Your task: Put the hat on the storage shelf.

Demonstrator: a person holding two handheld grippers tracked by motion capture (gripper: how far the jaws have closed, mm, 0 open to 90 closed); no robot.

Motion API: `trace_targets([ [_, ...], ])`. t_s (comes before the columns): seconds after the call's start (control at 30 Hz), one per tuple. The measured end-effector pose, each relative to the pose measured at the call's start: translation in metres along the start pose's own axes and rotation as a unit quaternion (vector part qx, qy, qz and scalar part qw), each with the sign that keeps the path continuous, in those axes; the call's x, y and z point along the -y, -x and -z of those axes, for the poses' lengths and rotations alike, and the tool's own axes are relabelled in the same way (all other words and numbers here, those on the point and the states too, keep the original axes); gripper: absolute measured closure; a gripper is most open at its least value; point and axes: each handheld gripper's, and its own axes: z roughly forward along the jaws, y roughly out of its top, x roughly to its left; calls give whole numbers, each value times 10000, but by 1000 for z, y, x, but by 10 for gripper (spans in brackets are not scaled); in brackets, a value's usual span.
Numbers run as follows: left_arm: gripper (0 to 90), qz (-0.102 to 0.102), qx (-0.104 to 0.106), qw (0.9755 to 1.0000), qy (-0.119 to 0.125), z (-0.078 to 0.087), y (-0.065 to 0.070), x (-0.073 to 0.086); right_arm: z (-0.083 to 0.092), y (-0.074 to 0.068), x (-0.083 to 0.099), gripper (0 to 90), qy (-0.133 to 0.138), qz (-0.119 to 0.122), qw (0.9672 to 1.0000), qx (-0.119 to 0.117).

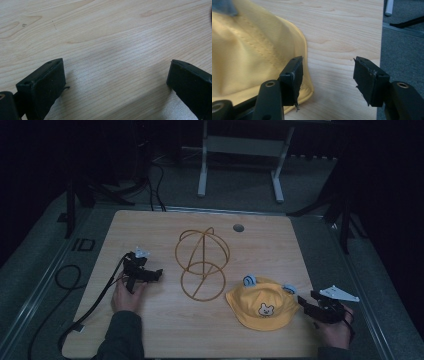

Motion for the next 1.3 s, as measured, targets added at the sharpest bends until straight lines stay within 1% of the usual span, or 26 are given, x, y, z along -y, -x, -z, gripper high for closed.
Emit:
trace_targets([
  [0.03, 19, -3, 5, 10000, -3, 0, 0, 0, 0, 0, 0, 408, 0, 0, 10000, 0],
  [0.1, 19, -20, 19, 10000, -4, 0, -1, 0, 2, -3, -2, 409, -13, 76, 10000, -41],
  [0.27, 19, -1, 3, 10000, -1, 1, 0, 1, 7, -6, -4, 409, -23, 112, 9999, -95],
  [0.3, 19, 3, 0, 10000, 0, 1, 0, 1, 9, -7, -4, 409, -42, 163, 9998, -95],
  [0.33, 19, 3, 0, 10000, 0, 1, 0, 1, 9, -7, -4, 409, -42, 163, 9998, -95],
  [0.43, 19, 3, 1, 10000, -2, 1, 0, 1, 11, -6, -5, 432, -127, 277, 9995, -87],
  [0.47, 19, 3, 1, 10000, -2, 1, 0, 1, 11, -5, -5, 436, -138, 275, 9995, -108],
  [0.6, 19, 3, 2, 10000, -3, 1, 0, 1, 14, -4, -9, 441, -98, 304, 9993, -201],
  [0.63, 19, 4, 2, 10000, -2, 1, 0, 1, 15, -4, -11, 438, -153, 383, 9989, -242],
  [0.7, 19, 2, 2, 10000, -2, 1, 0, 1, 16, -3, -13, 438, -260, 496, 9982, -217],
  [0.73, 19, 2, 2, 10000, -2, 1, 0, 1, 16, -3, -13, 438, -260, 496, 9982, -217],
  [0.77, 18, -1, 3, 10000, -4, 1, 0, 1, 16, -3, -16, 440, -333, 580, 9975, -214],
  [0.8, 19, -12, 11, 10000, -3, 1, 0, 1, 17, -4, -17, 440, -347, 630, 9971, -233],
  [0.93, 18, -47, 42, 10000, -2, 1, -1, 1, 22, -6, -24, 447, -336, 824, 9957, -267],
  [0.97, 18, -47, 42, 10000, -2, 1, -1, 1, 22, -6, -24, 447, -336, 824, 9957, -267],
  [1.07, 19, -26, 32, 10000, 0, 2, -1, 2, 25, -10, -31, 451, -324, 1005, 9939, -321],
  [1.1, 19, -26, 32, 10000, 0, 2, -1, 2, 25, -10, -31, 451, -324, 1005, 9939, -321],
  [1.13, 19, -9, 29, 10000, -3, 2, -1, 2, 26, -12, -35, 452, -344, 1107, 9926, -360],
  [1.17, 19, -9, 29, 10000, -3, 2, -1, 2, 27, -14, -37, 452, -351, 1159, 9919, -386],
  [1.2, 19, -1, 21, 10000, -1, 2, -1, 2, 27, -15, -39, 453, -376, 1210, 9911, -409],
  [1.23, 19, -1, 21, 10000, -1, 2, -1, 2, 27, -15, -39, 453, -376, 1210, 9911, -409],
  [1.27, 19, -3, 16, 10000, 0, 2, -1, 2, 29, -18, -44, 453, -434, 1348, 9890, -429],
  [1.3, 19, 1, 14, 10000, 3, 2, -1, 3, 29, -18, -44, 453, -434, 1348, 9890, -429],
])
